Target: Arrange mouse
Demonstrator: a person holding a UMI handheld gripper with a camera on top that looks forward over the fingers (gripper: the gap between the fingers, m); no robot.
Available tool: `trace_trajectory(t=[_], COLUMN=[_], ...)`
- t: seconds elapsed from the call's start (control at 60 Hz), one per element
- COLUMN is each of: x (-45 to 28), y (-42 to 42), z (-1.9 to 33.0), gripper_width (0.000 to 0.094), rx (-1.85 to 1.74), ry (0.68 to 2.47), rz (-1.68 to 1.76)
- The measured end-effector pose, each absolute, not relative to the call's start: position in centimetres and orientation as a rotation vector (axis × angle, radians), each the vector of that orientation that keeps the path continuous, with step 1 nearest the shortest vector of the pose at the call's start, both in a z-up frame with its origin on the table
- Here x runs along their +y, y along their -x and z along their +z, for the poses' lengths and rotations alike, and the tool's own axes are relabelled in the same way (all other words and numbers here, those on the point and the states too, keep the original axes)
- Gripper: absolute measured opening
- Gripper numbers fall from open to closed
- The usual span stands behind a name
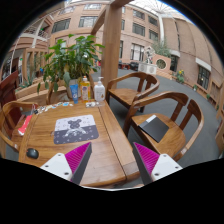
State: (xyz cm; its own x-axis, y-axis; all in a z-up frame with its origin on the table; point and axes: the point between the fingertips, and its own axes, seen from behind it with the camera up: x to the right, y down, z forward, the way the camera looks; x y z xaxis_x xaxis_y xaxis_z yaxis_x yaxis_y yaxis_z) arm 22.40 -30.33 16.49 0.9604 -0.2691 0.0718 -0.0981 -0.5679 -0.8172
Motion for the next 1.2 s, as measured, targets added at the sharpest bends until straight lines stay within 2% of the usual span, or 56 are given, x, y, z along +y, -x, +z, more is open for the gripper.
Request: trace_trajectory(t=[0.133,0.283,0.45,0.567,0.833,1.2], x=[-31.0,-32.3,-33.7,-33.3,-29.0,-20.2], y=[-20.6,-16.6,-8.9,-1.8,10.9,17.2], z=[14.2,9.6,4.4,2.2,0.4,-0.1], gripper_width=[0.0838,0.0844,0.0847,0.0847,0.0849,0.085], rx=[0.222,0.149,0.001,-0.121,-0.359,-0.476], ry=[2.213,2.289,2.378,2.385,2.276,2.171], rz=[-0.207,-0.164,-0.067,0.047,0.186,0.15])
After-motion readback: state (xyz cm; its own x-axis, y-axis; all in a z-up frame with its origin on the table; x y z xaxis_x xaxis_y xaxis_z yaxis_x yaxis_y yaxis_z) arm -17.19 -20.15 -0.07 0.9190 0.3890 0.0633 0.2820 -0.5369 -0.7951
